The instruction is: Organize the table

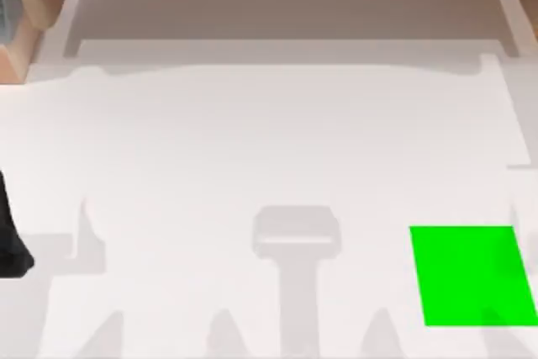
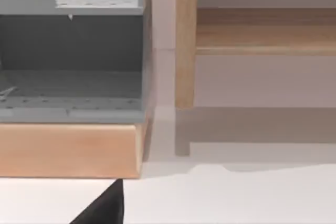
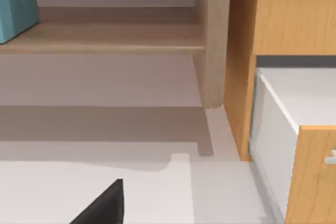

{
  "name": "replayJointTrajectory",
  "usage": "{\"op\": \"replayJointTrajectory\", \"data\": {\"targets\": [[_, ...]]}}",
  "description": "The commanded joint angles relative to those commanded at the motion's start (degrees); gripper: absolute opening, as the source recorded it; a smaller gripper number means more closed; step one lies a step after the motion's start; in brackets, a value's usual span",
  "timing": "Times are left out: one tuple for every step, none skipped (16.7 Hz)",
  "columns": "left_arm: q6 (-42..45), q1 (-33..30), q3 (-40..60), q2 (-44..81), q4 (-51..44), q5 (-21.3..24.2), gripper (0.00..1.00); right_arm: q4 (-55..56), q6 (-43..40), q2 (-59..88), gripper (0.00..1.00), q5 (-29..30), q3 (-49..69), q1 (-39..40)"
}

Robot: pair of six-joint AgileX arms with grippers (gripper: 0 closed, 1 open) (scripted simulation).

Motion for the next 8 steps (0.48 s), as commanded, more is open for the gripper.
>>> {"op": "replayJointTrajectory", "data": {"targets": [[0.00,0.00,0.00,0.00,0.00,0.00,1.00,0.00,0.00,0.00,1.00,0.00,0.00,0.00],[0.00,0.00,0.00,0.00,0.00,0.00,1.00,0.00,0.00,0.00,1.00,0.00,0.00,0.00],[0.00,0.00,0.00,0.00,0.00,0.00,1.00,-0.35,-0.17,0.54,1.00,-0.03,0.49,0.00],[0.00,0.00,0.00,0.00,0.00,0.00,1.00,-1.07,-0.52,1.66,1.00,-0.09,1.50,-0.04],[0.00,0.00,0.00,0.00,0.00,0.00,1.00,-2.12,-1.02,3.35,1.00,-0.14,3.05,-0.13],[0.00,0.00,0.00,0.00,0.00,0.00,1.00,-3.49,-1.68,5.60,1.00,-0.19,5.13,-0.30],[0.00,0.00,0.00,0.00,0.00,0.00,1.00,-5.18,-2.49,8.49,1.00,-0.21,7.83,-0.60],[0.00,0.00,0.00,0.00,0.00,0.00,1.00,-7.14,-3.43,11.89,1.00,-0.19,11.06,-1.03]]}}
